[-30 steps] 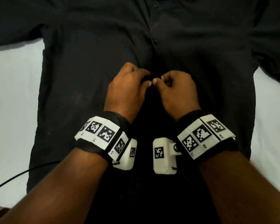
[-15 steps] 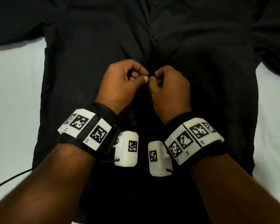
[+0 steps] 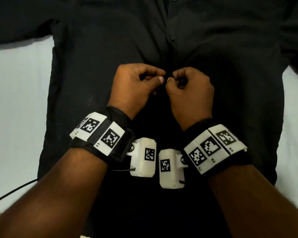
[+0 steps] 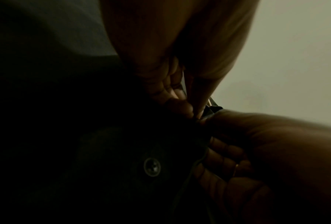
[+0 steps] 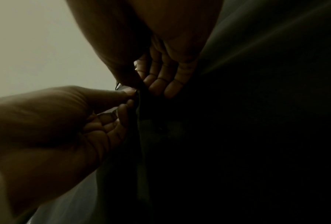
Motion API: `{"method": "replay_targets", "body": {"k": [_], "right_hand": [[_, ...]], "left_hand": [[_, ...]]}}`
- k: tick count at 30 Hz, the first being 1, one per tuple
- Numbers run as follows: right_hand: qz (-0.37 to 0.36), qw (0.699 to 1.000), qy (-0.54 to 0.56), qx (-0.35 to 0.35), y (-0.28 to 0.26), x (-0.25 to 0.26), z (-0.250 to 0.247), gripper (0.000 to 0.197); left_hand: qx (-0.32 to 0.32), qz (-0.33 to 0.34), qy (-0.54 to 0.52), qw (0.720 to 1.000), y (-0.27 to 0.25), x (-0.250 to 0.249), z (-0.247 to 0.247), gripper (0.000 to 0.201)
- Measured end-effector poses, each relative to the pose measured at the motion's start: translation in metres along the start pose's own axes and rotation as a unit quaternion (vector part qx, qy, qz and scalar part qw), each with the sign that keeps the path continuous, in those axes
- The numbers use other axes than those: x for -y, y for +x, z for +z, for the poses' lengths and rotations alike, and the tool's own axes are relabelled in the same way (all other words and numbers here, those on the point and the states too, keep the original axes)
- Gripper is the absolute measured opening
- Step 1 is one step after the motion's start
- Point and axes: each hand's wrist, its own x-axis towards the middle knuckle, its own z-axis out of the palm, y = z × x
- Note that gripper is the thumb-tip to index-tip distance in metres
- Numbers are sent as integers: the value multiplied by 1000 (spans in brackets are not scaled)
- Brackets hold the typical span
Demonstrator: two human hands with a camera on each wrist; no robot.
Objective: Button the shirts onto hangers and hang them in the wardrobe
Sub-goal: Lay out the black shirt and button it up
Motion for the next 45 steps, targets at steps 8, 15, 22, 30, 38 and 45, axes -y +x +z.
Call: {"method": "replay_targets", "body": {"k": [8,15,22,30,38,45], "right_hand": [[5,999,27,-34,0,-3,1,10],[-34,999,-22,-18,-3,0,5,9],[-26,999,-28,15,0,-1,1,7],[-75,997,6,5,1,-4,-8,11],[-113,992,-32,36,3,-4,-12,15],[-76,996,-14,45,11,-9,-8,7]], "left_hand": [[15,20,-21,999,-3,5,-3,17],[10,62,28,998,-3,11,0,18],[13,57,14,998,-1,15,4,20],[-7,0,-21,1000,4,14,6,13],[14,-11,-34,999,8,10,4,6],[22,-2,2,1000,9,12,0,14]]}}
